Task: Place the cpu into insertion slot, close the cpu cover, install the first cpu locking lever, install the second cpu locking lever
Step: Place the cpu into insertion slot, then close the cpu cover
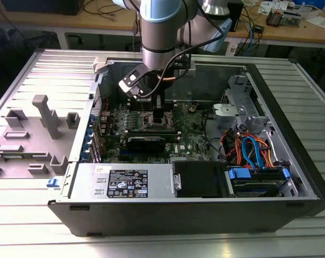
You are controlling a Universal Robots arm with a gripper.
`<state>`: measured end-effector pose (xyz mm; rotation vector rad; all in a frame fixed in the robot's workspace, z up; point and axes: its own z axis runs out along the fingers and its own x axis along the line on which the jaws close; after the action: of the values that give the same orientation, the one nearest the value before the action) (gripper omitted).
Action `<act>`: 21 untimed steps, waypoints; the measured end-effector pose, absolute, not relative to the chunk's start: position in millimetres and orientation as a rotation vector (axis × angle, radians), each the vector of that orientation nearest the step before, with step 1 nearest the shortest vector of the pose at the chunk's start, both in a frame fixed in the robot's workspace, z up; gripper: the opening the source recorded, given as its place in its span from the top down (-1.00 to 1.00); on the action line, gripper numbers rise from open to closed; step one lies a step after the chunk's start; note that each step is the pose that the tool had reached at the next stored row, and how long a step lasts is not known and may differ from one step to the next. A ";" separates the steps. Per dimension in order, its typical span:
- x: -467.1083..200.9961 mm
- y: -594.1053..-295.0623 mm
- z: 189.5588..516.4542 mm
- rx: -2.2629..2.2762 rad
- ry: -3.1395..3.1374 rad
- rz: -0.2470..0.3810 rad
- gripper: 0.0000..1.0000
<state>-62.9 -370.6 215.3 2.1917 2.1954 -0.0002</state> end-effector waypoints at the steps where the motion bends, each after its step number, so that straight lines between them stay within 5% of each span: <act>1: -62.9 -370.6 215.3 2.192 2.195 0.000 0.18; 6: -62.9 -370.6 215.3 2.192 2.196 -0.001 0.79; 21: -61.8 -370.6 216.3 2.194 2.198 -0.004 0.79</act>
<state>-61.8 -370.6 216.3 2.1938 2.1976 -0.0042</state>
